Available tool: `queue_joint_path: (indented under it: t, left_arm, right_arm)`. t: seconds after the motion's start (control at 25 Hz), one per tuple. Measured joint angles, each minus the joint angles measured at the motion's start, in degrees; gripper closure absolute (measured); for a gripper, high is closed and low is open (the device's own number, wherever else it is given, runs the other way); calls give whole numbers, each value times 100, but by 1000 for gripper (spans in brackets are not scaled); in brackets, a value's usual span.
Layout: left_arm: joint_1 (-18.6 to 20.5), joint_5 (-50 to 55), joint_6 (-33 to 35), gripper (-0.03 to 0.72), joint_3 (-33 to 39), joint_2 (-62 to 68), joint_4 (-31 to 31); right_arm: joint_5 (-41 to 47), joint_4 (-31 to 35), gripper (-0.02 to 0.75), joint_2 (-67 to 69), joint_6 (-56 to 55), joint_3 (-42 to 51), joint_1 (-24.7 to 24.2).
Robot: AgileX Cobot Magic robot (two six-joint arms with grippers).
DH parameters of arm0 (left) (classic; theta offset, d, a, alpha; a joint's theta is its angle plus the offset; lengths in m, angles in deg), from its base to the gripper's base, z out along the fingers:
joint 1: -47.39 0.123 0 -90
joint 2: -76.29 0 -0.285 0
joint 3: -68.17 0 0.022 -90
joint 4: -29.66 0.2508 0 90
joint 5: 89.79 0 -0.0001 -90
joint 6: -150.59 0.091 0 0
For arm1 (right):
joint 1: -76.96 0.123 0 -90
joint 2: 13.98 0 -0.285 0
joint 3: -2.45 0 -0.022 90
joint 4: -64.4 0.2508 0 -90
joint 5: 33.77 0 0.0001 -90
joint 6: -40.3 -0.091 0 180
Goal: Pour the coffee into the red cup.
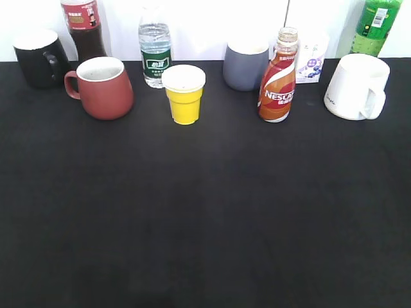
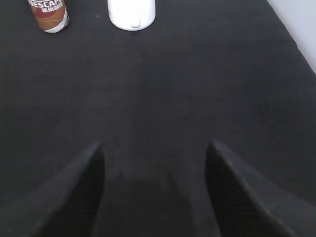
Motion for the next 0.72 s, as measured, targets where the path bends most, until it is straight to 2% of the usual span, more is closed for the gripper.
queue_joint_path:
  t: [0.72]
  left_arm:
    - [0, 0, 0, 449, 0, 0, 0]
  right_arm:
    - [-7, 5, 232, 0, 0, 0, 0]
